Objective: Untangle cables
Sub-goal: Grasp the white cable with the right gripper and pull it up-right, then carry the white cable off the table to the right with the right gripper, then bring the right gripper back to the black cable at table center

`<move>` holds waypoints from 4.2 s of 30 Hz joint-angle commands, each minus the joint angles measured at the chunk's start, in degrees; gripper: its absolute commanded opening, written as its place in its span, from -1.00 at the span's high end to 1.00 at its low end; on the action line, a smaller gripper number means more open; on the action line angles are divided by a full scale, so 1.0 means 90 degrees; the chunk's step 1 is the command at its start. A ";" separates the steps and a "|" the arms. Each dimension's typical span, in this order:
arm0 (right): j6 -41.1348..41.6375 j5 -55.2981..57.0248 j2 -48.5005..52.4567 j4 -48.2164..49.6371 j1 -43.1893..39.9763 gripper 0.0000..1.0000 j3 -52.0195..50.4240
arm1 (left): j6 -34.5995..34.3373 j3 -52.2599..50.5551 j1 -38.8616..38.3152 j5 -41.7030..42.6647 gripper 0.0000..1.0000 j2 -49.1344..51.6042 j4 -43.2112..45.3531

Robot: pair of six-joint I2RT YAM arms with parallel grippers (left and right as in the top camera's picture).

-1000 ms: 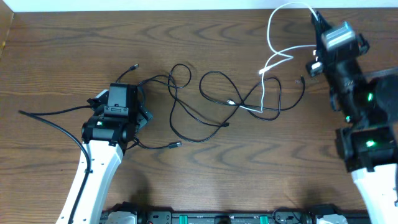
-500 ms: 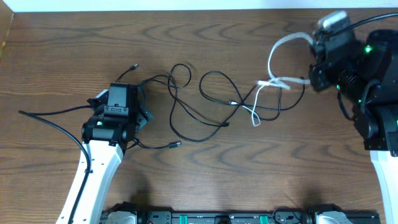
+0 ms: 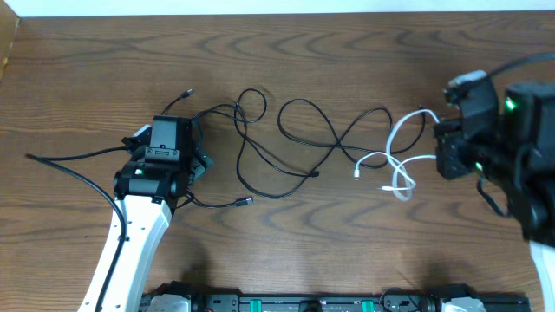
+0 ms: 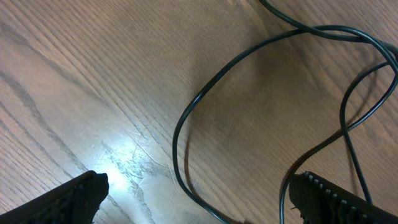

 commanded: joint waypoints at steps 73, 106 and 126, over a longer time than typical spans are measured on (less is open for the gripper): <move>-0.0141 0.0933 0.6436 0.4116 -0.7397 0.26 0.0294 | 0.0058 0.0119 0.0027 -0.0153 -0.96 0.0024 -0.0012; -0.0362 -0.1574 0.3033 0.2370 -0.7271 -0.99 0.0299 | 0.0058 0.0119 0.0027 -0.0153 -0.96 0.0024 -0.0012; -0.0367 -0.3509 0.1967 0.1149 -0.3101 -0.98 0.0168 | 0.0058 0.0119 0.0027 -0.0153 -0.96 0.0024 -0.0012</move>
